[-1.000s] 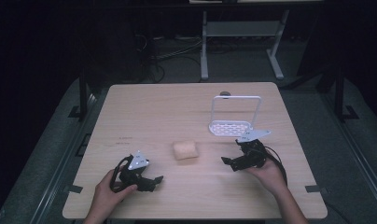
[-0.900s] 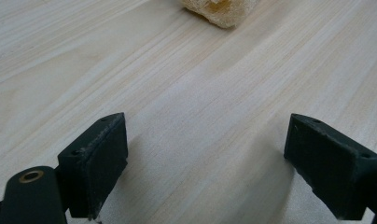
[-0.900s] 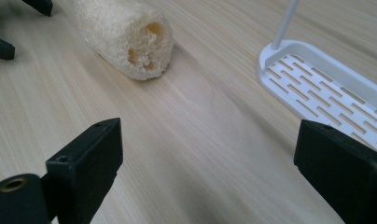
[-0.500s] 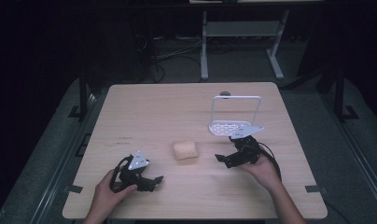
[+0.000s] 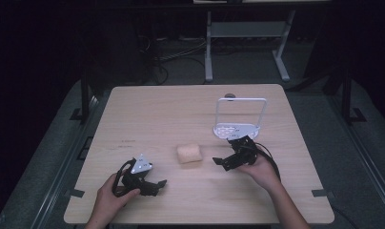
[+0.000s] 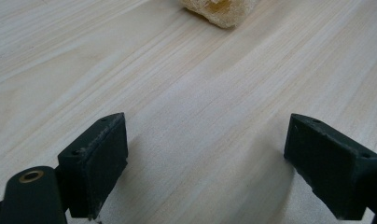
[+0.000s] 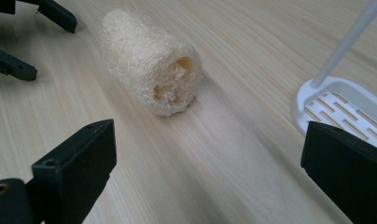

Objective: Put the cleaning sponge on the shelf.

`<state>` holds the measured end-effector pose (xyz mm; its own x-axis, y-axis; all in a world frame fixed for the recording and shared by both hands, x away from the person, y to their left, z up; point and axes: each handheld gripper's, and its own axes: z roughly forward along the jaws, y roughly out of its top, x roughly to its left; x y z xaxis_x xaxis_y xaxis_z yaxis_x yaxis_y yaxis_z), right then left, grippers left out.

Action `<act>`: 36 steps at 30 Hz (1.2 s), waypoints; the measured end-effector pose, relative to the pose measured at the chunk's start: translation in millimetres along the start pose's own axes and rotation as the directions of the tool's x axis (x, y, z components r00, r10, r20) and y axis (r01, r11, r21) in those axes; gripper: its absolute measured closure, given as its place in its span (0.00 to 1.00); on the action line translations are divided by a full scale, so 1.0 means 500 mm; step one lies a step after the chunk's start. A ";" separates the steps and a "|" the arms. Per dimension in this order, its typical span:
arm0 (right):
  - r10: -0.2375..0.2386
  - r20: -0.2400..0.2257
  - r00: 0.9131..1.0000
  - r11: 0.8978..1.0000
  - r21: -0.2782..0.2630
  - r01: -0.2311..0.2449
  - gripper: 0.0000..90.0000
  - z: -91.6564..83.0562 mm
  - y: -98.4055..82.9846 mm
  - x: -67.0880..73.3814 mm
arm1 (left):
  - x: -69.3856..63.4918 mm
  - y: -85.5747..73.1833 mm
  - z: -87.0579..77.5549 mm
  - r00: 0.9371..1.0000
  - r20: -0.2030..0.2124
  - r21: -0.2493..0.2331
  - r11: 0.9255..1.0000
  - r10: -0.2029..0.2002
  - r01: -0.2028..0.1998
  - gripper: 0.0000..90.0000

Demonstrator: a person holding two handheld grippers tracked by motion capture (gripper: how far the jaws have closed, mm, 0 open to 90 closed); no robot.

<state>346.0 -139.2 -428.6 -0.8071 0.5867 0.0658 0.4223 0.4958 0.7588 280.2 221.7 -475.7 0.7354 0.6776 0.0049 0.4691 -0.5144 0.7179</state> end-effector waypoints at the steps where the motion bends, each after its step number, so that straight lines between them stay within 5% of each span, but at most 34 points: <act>1: 0.000 -0.005 1.000 1.000 0.000 0.000 0.04 0.004 0.003 0.002 | 0.000 0.000 0.000 1.000 0.000 0.000 1.000 0.000 0.000 0.14; 19: -0.044 -0.043 0.998 0.999 0.004 0.045 0.03 0.038 0.043 0.014 | 0.000 0.000 0.000 1.000 -0.002 -0.001 1.000 0.001 -0.001 0.14; 36: -0.109 -0.120 0.987 0.993 0.021 0.112 0.03 0.085 0.082 0.022 | -0.001 0.000 0.000 1.000 0.000 -0.004 1.000 -0.004 0.004 0.14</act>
<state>372.2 -85.2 -424.4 -0.8920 0.4479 0.0602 0.3377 0.5719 0.7476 280.1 221.3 -475.9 0.7334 0.6798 0.0023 0.4702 -0.5097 0.7205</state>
